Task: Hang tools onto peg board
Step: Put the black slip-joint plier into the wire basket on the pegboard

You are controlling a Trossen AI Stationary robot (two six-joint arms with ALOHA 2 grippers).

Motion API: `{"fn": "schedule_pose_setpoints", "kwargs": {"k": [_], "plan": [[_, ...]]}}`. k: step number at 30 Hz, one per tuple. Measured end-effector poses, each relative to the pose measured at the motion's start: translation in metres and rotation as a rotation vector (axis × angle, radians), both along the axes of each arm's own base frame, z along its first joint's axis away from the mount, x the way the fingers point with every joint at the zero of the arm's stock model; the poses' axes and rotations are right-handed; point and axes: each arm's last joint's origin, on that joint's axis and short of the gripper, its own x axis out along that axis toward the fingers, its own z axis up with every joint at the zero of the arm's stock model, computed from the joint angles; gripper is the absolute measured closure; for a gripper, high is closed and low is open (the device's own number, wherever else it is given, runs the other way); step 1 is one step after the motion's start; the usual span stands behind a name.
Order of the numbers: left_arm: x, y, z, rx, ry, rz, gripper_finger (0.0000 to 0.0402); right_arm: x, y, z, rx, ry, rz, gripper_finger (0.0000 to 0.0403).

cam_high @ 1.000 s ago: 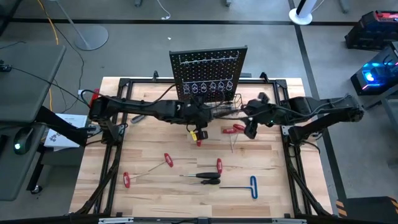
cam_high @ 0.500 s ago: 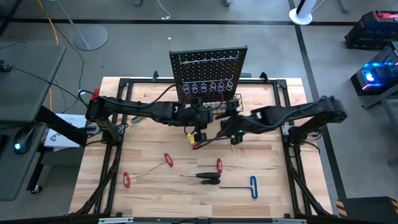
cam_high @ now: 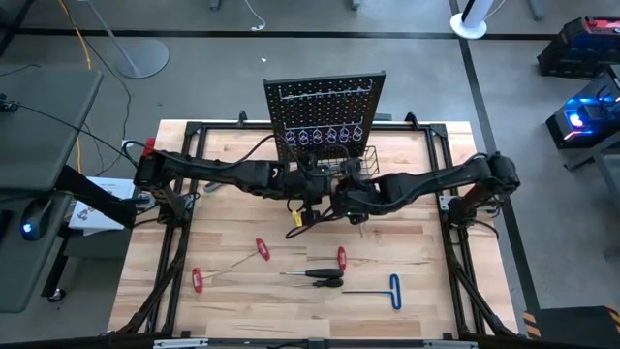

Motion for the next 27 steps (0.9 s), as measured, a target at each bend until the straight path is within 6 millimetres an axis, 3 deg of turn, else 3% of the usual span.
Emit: {"fn": "schedule_pose_setpoints", "kwargs": {"k": [3, 7, 9, 13, 20, 23, 27], "plan": [[-0.005, 0.0, 0.004, -0.017, 0.017, 0.001, 0.0342, -0.002, 0.0, 0.004, 0.017, -0.027, -0.023, 0.0377], [-0.028, 0.002, 0.004, -0.071, 0.159, 0.061, 0.0271, -0.012, -0.008, 0.002, 0.022, 0.058, -0.052, 0.0377], [-0.032, 0.002, 0.007, -0.096, 0.142, 0.096, 0.0237, -0.009, -0.013, 0.001, 0.029, 0.038, -0.067, 0.0377], [-0.056, 0.001, -0.007, -0.152, 0.176, 0.179, 0.0199, -0.014, -0.024, -0.017, 0.009, 0.084, -0.109, 0.0377], [-0.112, -0.012, -0.03, -0.319, -0.022, 0.335, 0.0193, 0.0, -0.043, -0.032, -0.078, -0.062, -0.124, 0.0377], [-0.129, -0.016, -0.025, -0.378, -0.119, 0.375, 0.0195, 0.004, -0.055, -0.031, -0.115, -0.107, -0.134, 0.0377], [-0.142, -0.015, -0.018, -0.359, -0.187, 0.425, 0.0195, 0.002, -0.075, -0.045, -0.129, -0.039, -0.141, 0.0377]]}}
